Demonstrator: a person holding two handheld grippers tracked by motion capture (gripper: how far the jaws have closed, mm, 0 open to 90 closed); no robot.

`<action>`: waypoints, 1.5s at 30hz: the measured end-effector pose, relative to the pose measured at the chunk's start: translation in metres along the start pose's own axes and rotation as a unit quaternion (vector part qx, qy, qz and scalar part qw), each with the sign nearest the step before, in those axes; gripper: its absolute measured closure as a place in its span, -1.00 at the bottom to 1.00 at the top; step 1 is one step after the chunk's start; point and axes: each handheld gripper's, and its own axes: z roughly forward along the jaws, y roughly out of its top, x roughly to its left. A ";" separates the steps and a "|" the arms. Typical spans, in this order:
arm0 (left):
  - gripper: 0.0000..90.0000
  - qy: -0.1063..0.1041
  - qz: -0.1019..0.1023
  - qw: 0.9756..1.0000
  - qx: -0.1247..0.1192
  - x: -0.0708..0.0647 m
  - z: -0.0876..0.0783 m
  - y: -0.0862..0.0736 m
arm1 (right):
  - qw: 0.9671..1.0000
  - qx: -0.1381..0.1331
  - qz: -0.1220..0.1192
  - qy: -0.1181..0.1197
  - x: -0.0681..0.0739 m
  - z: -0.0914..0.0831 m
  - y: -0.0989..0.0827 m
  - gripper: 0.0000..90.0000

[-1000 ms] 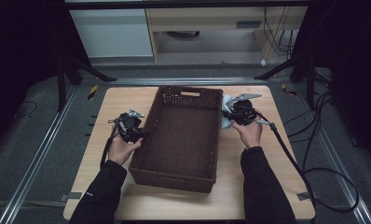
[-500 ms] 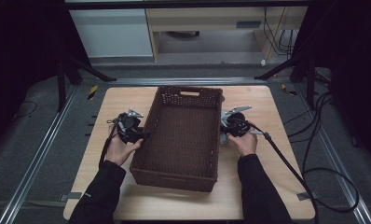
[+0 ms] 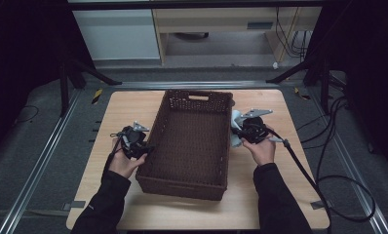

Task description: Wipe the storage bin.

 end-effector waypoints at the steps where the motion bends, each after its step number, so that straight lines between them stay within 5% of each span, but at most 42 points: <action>1: 0.60 -0.002 -0.003 1.000 -0.002 0.001 0.000 0.000 | 1.000 0.005 0.000 0.001 0.001 0.002 -0.003 0.84; 9: 0.67 0.003 -0.007 1.000 -0.006 0.002 0.002 0.003 | 0.999 0.040 0.013 0.016 0.002 0.019 -0.027 0.84; 14: 0.67 0.001 -0.006 1.000 -0.007 0.005 0.006 0.008 | 0.999 0.040 0.019 0.021 0.002 0.021 -0.028 0.84; 21: 0.67 0.000 -0.002 1.000 -0.007 0.009 0.014 0.018 | 1.000 -0.021 0.014 0.006 -0.005 -0.010 -0.007 0.84; 24: 0.67 0.001 -0.001 1.000 -0.005 0.009 0.014 0.019 | 1.000 -0.024 0.009 0.004 -0.004 -0.014 -0.005 0.84; 37: 0.33 0.005 0.010 1.000 -0.005 0.000 0.002 0.009 | 0.999 0.048 0.007 0.004 0.006 0.008 -0.036 0.84; 41: 0.33 0.004 0.010 1.000 -0.002 -0.005 -0.003 0.005 | 0.998 0.055 0.011 0.008 0.010 0.010 -0.043 0.84; 45: 0.54 -0.003 0.006 1.000 0.013 -0.004 -0.001 0.001 | 0.998 0.054 0.021 0.021 0.012 0.011 -0.047 0.84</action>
